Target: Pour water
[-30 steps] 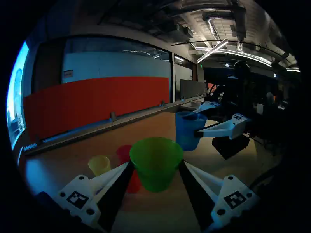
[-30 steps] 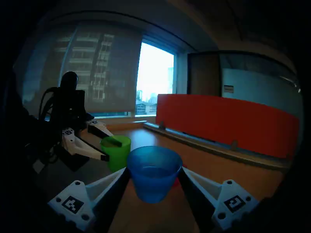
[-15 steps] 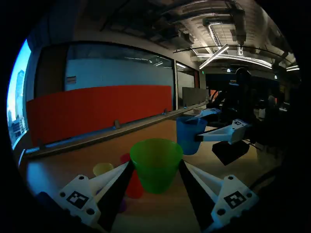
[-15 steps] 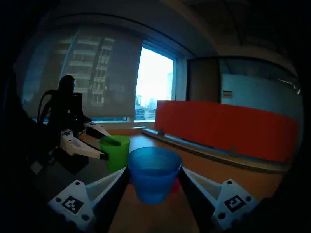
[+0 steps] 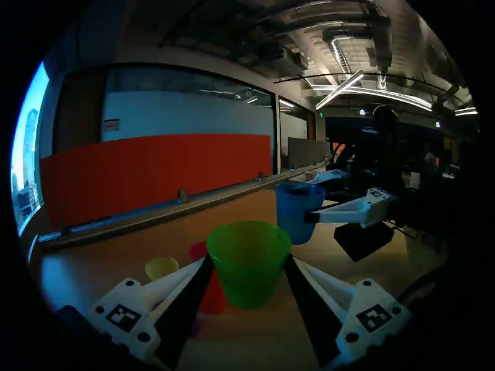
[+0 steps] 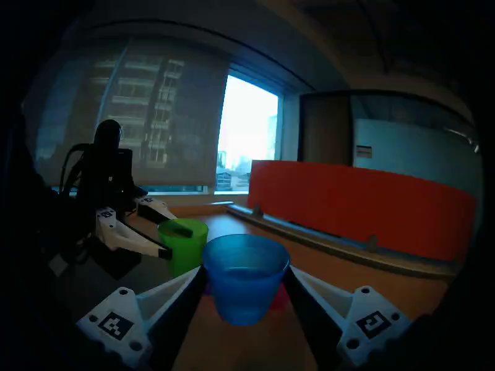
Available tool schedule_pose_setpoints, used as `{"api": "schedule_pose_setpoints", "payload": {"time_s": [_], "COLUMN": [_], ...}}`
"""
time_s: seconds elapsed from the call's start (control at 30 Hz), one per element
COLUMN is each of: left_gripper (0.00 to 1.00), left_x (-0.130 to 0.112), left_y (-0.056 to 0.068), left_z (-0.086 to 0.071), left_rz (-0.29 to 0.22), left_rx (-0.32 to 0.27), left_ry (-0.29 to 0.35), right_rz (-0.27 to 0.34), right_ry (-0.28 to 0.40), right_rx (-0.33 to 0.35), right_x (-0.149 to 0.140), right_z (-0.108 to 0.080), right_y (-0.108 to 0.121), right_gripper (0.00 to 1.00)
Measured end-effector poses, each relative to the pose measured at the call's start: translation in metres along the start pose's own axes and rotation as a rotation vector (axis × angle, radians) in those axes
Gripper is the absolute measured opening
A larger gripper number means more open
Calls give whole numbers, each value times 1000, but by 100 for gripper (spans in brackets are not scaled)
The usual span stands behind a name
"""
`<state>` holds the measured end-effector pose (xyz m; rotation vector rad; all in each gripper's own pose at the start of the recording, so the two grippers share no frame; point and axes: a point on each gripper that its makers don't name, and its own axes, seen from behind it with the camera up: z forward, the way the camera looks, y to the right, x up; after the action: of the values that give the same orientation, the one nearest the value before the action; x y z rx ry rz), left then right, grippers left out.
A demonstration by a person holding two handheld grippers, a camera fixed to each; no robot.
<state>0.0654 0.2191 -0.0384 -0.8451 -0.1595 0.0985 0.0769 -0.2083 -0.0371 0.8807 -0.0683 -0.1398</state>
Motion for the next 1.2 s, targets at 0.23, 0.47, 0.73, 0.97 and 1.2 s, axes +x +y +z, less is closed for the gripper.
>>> {"api": "schedule_pose_setpoints", "payload": {"time_s": [0.23, 0.47, 0.73, 0.97, 1.2], "left_gripper": [84, 84, 84, 84, 84], "left_x": [0, -5, -9, -13, -17], "left_y": [-1, 3, 11, 16, 22], "left_z": [-1, 1, 2, 3, 3], "left_rz": [-5, -13, -18, -26, -38], "left_rx": [-4, -25, -47, -61, -75], "left_ry": [-2, -17, -23, -30, -33], "right_rz": [-5, -50, -126, -184, -210], "right_ry": [-6, -9, -17, -17, -4], "right_rx": [3, 9, 26, 28, 28], "right_x": [0, 6, 14, 23, 32], "right_z": [1, 1, 4, 8, 12], "right_y": [2, 4, 4, 5, 6], "right_gripper": [89, 89, 89, 89, 89]}}
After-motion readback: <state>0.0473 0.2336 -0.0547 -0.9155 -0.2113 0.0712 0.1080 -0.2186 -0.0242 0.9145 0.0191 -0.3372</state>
